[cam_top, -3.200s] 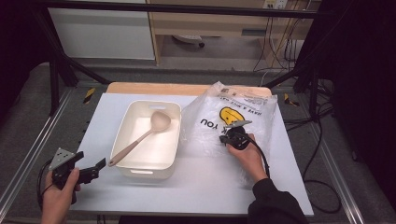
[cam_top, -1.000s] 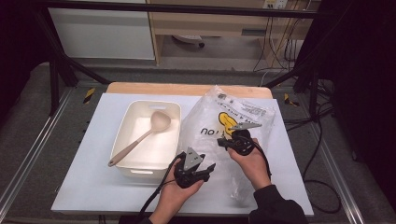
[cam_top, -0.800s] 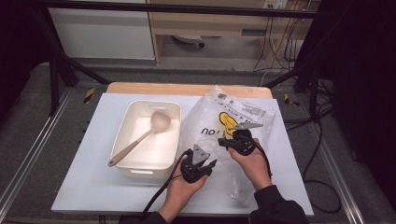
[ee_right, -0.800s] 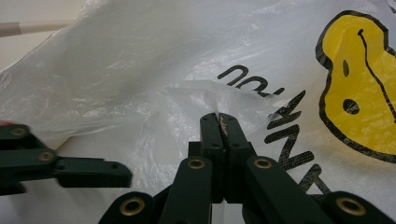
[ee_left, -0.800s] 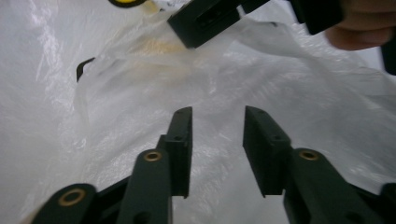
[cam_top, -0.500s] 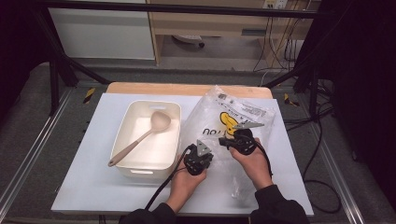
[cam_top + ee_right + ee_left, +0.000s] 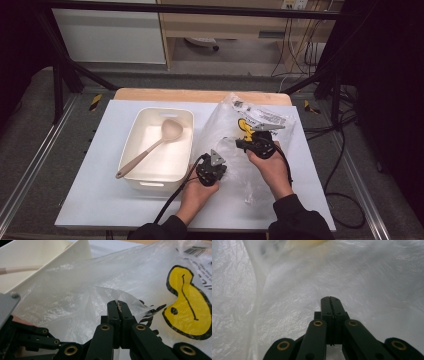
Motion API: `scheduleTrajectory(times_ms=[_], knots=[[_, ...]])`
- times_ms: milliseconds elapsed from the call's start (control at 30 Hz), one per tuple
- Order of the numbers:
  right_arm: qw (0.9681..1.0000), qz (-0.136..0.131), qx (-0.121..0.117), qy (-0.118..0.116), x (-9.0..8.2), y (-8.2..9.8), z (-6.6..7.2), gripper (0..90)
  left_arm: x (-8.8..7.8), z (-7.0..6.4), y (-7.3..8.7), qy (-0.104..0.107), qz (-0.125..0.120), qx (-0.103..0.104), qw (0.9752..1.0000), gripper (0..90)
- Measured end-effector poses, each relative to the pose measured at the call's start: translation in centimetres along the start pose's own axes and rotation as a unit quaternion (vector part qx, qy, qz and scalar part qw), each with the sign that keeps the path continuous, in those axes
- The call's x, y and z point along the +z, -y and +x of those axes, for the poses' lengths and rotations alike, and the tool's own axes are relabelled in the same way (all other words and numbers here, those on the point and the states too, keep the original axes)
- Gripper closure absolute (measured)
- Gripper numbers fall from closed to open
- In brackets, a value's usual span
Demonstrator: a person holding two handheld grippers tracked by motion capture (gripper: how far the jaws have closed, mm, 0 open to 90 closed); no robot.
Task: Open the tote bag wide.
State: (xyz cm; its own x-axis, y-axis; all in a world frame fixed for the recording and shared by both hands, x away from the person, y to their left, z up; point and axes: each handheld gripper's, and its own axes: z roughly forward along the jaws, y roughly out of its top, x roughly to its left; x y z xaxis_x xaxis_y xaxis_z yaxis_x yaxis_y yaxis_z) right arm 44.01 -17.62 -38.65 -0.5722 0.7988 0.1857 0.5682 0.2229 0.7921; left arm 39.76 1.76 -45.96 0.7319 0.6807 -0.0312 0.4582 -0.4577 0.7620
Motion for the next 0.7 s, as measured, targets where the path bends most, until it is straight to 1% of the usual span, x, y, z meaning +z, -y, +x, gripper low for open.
scheduleTrajectory(times_ms=[200, 367, 500, 700], knots=[[0.9999, -0.005, -0.012, 0.01, -1.2, -2.0, -0.1, 90.0, 0.0, 0.1, 0.0, 0.002, 0.0, 0.002, 1.0, 90.0], [0.9997, -0.013, -0.017, 0.014, -2.4, -3.4, 0.1, 90.0, 0.1, 0.0, -0.1, 0.001, 0.002, 0.009, 1.0, 90.0], [0.9994, -0.022, -0.02, 0.016, -3.1, -4.2, 0.2, 90.0, 0.1, 0.0, -0.1, 0.0, 0.002, 0.011, 0.9999, 90.0], [0.9992, -0.03, -0.016, 0.021, -3.7, -5.1, -0.1, 90.0, 0.1, -0.1, -0.1, -0.001, 0.002, 0.012, 0.9999, 90.0]])
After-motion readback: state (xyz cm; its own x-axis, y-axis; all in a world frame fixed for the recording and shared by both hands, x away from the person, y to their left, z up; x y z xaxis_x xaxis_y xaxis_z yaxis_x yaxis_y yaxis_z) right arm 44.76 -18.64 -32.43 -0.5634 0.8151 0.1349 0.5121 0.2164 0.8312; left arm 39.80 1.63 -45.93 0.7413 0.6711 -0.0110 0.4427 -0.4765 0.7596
